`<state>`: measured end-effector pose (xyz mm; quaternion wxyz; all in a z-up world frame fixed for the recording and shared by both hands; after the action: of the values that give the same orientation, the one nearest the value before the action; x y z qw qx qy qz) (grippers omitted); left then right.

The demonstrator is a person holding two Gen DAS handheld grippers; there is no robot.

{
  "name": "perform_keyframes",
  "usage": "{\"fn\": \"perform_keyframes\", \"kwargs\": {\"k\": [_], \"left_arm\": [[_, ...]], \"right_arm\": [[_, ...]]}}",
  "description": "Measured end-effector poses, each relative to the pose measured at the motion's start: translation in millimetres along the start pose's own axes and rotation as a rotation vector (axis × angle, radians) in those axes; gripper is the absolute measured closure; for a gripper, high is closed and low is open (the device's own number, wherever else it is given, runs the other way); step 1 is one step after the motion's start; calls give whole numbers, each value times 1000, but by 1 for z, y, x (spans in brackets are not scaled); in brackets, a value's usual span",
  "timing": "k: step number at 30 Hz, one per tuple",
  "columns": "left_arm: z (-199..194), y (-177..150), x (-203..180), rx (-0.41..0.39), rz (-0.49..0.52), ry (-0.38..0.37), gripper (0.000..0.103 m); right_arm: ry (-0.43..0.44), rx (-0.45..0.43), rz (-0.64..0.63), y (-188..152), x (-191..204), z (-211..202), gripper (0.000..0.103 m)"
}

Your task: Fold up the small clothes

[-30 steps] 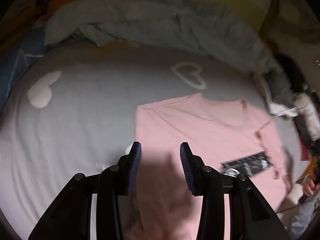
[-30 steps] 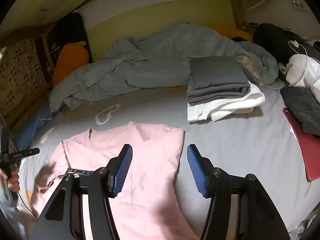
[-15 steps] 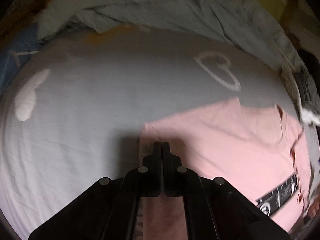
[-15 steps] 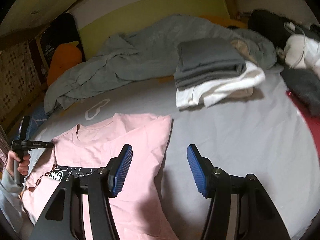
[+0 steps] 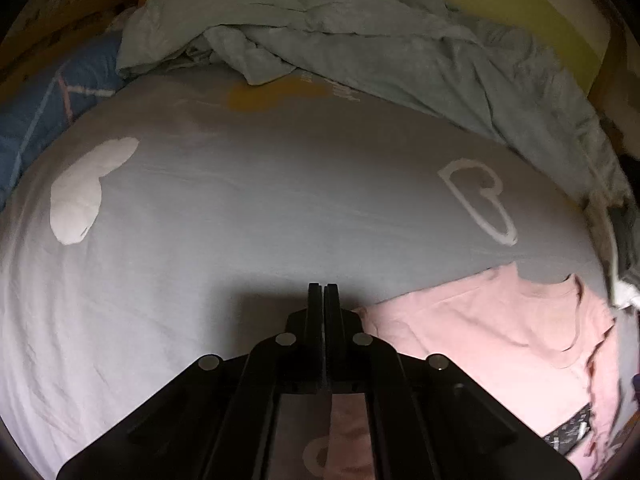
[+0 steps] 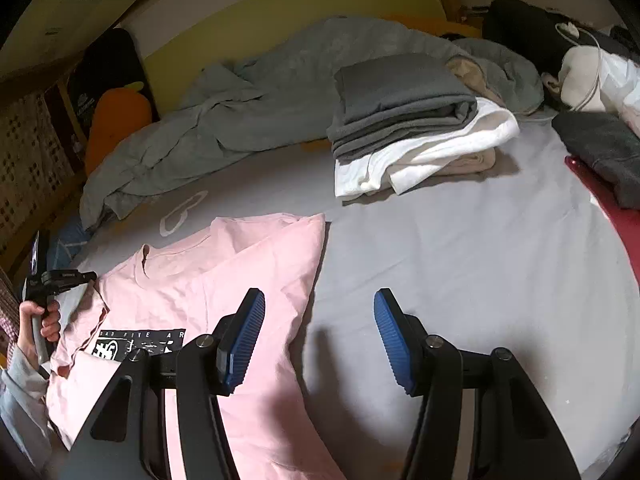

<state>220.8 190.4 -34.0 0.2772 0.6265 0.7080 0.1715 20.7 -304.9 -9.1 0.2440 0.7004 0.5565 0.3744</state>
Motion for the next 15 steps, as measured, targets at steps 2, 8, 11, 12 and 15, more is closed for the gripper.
{"fn": "perform_keyframes", "kwargs": {"k": [2, 8, 11, 12, 15], "left_arm": [[-14, -1, 4, -16, 1, -26, 99], [-55, -18, -4, 22, 70, -132, 82], [-63, -33, -27, 52, 160, -140, 78], [-62, -38, -36, 65, 182, -145, 76], [-56, -53, -64, 107, 234, -186, 75]], "right_arm": [[-2, -6, -5, 1, 0, -2, 45], [5, -19, 2, 1, -1, -7, 45], [11, -21, 4, 1, 0, -9, 45], [15, -23, 7, 1, 0, -11, 45], [11, -37, 4, 1, 0, -14, 45]]}}
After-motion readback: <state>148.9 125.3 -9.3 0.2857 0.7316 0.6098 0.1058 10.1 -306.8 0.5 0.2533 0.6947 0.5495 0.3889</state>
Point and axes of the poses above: each gripper's, at about its wrist camera, not at the fingertips, and z roughly the way its jaws point, x to its left, y to its top, the point moved 2 cm from there along z, roughly the way its jaws point, and after that the axes turned 1 degree about -x, right-handed, at the moved point
